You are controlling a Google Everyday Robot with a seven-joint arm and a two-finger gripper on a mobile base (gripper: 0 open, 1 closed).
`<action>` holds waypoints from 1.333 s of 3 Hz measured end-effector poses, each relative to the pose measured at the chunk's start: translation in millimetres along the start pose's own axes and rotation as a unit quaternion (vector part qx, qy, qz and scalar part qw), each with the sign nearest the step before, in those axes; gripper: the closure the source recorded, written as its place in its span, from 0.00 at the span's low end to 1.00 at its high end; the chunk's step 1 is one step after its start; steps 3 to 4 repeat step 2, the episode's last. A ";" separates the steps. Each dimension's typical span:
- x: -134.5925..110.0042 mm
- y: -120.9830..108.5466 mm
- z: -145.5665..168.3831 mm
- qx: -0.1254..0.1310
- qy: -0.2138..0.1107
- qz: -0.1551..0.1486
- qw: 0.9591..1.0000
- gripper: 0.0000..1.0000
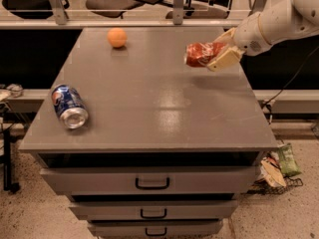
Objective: Pick coke can
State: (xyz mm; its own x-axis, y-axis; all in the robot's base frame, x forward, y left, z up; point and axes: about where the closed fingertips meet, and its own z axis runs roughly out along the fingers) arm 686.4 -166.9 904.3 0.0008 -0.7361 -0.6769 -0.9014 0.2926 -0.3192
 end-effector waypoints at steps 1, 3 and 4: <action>-23.3 18.8 -35.6 0.015 -0.033 0.000 0.999 1.00; -23.3 18.8 -35.7 0.015 -0.033 0.000 0.999 1.00; -23.3 18.8 -35.7 0.015 -0.033 0.000 0.999 1.00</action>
Offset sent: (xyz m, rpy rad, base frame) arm -0.0241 0.0015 0.0257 0.0457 -0.0335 0.0027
